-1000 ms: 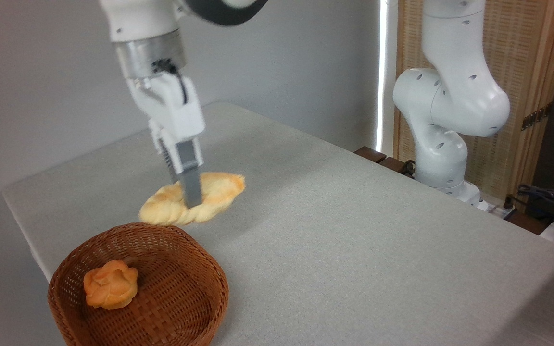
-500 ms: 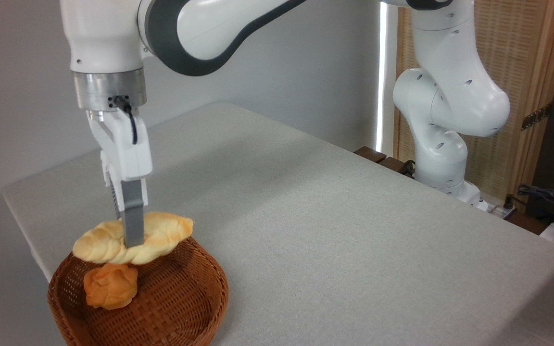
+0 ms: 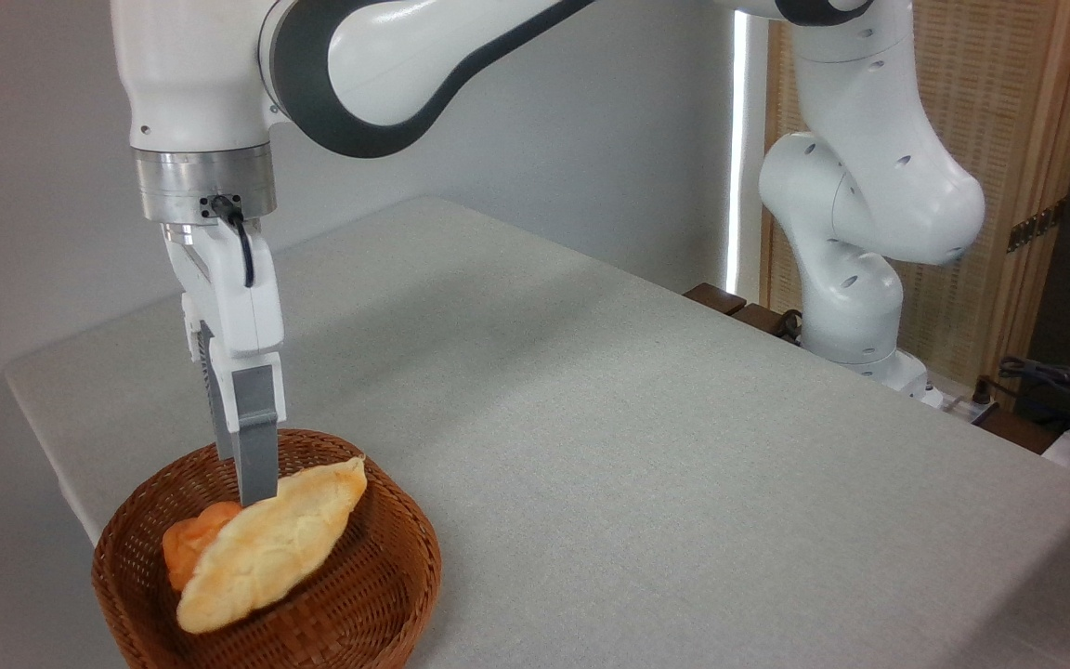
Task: Put bread into the basket
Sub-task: 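Open the gripper to release the loaf and raise it away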
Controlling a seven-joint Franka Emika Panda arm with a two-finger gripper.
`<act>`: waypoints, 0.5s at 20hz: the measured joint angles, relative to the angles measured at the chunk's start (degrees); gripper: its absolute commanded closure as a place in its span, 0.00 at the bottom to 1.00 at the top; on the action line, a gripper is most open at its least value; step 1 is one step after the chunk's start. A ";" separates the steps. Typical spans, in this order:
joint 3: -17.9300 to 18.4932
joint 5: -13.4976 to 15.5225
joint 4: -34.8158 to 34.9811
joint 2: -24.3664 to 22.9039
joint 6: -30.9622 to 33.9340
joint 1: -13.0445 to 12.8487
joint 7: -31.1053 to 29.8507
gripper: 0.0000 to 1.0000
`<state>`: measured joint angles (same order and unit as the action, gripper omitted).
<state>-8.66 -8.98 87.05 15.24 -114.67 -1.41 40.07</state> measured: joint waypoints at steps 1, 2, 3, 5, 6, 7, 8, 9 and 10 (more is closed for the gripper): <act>-0.04 0.00 -0.05 -0.01 0.00 -0.02 -1.06 0.00; -0.06 0.00 -0.08 -0.02 0.00 -0.03 -1.58 0.00; -0.08 0.00 -0.14 -0.07 0.00 -0.05 -2.54 0.00; -0.08 0.00 -0.32 -0.30 0.24 -0.07 -3.23 0.00; -0.08 0.00 -0.42 -0.45 0.61 -0.06 -3.32 0.00; -0.08 0.03 -0.68 -0.86 2.14 -0.04 -3.44 0.00; -0.08 0.24 -0.87 -1.24 3.37 0.01 -3.54 0.00; -0.07 0.95 -1.13 -2.03 5.47 0.17 -3.83 0.00; -0.06 1.69 -1.28 -2.62 6.81 0.36 -4.05 0.00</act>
<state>-8.72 -7.29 85.77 12.61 -107.86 -1.05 36.02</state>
